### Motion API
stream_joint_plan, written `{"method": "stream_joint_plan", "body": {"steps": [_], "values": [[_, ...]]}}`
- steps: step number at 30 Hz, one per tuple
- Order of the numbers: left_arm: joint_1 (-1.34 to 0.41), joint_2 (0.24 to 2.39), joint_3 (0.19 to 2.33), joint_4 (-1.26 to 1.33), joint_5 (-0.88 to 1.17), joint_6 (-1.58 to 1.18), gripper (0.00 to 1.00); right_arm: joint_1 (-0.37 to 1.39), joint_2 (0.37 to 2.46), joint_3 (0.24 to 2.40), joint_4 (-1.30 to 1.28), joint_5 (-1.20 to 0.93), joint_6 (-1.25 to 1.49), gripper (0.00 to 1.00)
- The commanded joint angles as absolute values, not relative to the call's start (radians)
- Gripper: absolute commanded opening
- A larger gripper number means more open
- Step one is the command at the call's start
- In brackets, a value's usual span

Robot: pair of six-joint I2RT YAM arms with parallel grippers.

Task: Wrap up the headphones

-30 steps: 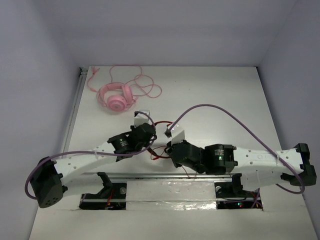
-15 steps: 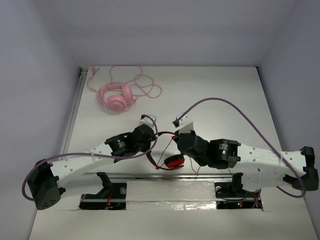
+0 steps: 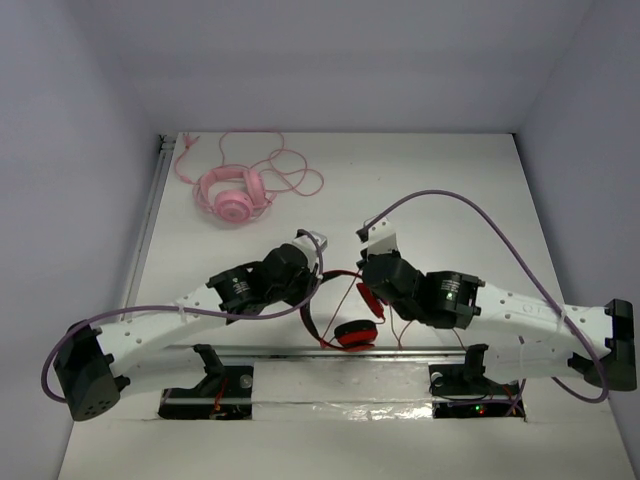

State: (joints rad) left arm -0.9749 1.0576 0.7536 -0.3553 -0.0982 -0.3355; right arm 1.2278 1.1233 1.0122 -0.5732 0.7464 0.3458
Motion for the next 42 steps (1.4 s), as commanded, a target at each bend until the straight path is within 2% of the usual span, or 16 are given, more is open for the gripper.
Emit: {"method": "stream_joint_plan", "body": {"steps": [1,4,8,11,15,19,25,29,34,35,42], "values": [[-0.979,0.999,0.825,-0.293,-0.006,-0.304,0.00,1.198,1.130,1.008,-0.506,0.822,0.339,0.03],[-0.979,0.977,0.841,-0.293,0.047,-0.293,0.00,1.177,1.121,0.993,-0.462,0.808,0.339,0.06],[-0.959,0.960,0.857,-0.296,0.064,-0.285,0.00,1.167,1.112,0.979,-0.439,0.822,0.353,0.15],[-0.919,0.945,0.853,-0.292,0.077,-0.290,0.00,1.148,1.086,0.959,-0.404,0.808,0.364,0.16],[-0.850,0.907,0.854,-0.256,0.133,-0.316,0.00,1.120,1.037,0.884,-0.295,0.711,0.379,0.14],[-0.830,0.891,0.885,-0.268,0.101,-0.328,0.00,1.069,0.977,0.813,-0.192,0.605,0.394,0.07],[-0.801,0.885,0.904,-0.215,0.231,-0.337,0.00,1.009,0.900,0.701,0.018,0.398,0.391,0.08],[-0.778,0.885,0.916,-0.172,0.323,-0.360,0.00,0.986,0.888,0.614,0.139,0.310,0.406,0.14],[-0.746,0.882,0.937,-0.127,0.347,-0.402,0.00,0.965,0.839,0.516,0.305,0.230,0.442,0.16],[-0.736,0.884,0.940,-0.120,0.344,-0.431,0.00,0.965,0.835,0.500,0.327,0.224,0.448,0.19],[-0.736,0.885,0.965,-0.094,0.238,-0.488,0.00,0.965,0.867,0.434,0.434,0.157,0.489,0.26]]}}
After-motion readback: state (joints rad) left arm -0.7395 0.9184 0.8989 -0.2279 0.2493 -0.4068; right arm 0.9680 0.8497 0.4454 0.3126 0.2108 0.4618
